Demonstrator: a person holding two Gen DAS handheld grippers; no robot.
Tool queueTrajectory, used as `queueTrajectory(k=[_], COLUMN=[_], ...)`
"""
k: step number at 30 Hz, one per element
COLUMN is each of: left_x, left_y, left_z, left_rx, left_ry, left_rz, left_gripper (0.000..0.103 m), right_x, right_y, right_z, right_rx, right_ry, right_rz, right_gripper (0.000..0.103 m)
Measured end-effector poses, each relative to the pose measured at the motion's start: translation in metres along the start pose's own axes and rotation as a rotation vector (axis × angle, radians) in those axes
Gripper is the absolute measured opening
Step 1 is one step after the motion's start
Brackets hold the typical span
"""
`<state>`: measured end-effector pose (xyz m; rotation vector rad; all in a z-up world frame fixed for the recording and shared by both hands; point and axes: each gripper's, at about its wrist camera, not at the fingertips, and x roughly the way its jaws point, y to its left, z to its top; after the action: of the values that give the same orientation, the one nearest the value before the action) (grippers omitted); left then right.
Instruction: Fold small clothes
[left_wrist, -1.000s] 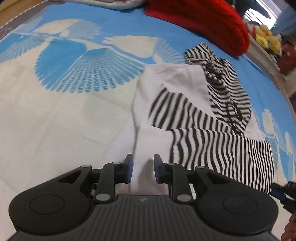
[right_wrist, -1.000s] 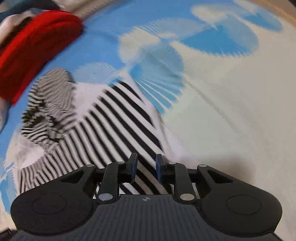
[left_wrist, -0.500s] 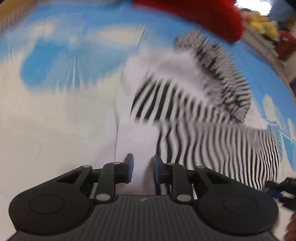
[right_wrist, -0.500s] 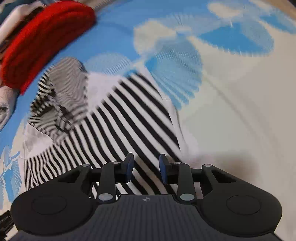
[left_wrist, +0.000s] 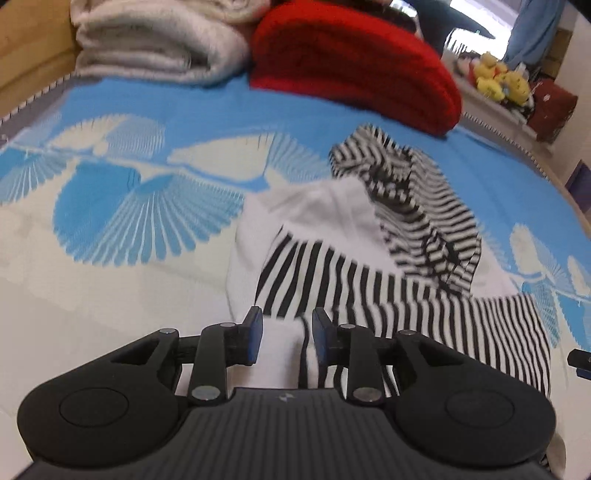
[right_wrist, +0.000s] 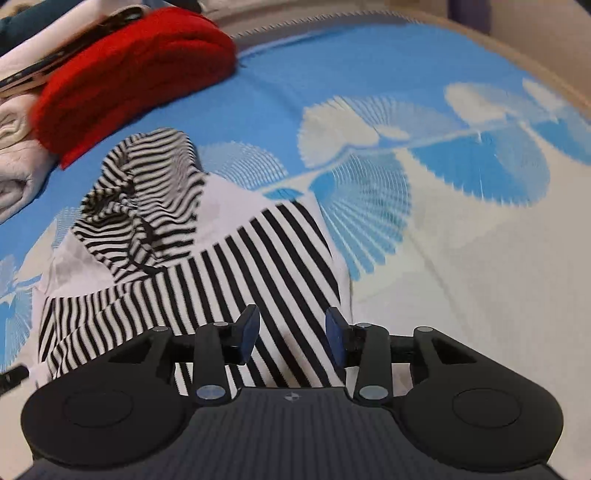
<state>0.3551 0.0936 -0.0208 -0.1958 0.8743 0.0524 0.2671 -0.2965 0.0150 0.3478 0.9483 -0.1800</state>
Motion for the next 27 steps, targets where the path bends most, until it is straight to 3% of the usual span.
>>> queueTrajectory(k=[9, 14, 20, 27], left_x=[-0.010, -0.004, 0.055, 0.169], left_y=[-0.011, -0.013, -0.044, -0.082], left_z=[0.006, 0.028, 0.095, 0.188], left_rx=[0.102, 0.136, 0.175, 0.083], left_ry=[-0.092, -0.104, -0.082, 0.030], left_rz=[-0.030, -0.020, -0.046, -0.118], left_gripper=[0.032, 0.031, 0.028, 0.027], right_x=[-0.011, -0.013, -0.012, 0.000], right_y=[-0.005, -0.013, -0.025, -0.027], right_z=[0.006, 0.016, 0.025, 0.030], right_rx=[-0.072, -0.124, -0.146, -0.132], right_ry=[-0.039, -0.066, -0.072, -0.043], right_rz=[-0.011, -0.051, -0.064, -0.049], right_gripper=[0.041, 0.041, 0.041, 0.041])
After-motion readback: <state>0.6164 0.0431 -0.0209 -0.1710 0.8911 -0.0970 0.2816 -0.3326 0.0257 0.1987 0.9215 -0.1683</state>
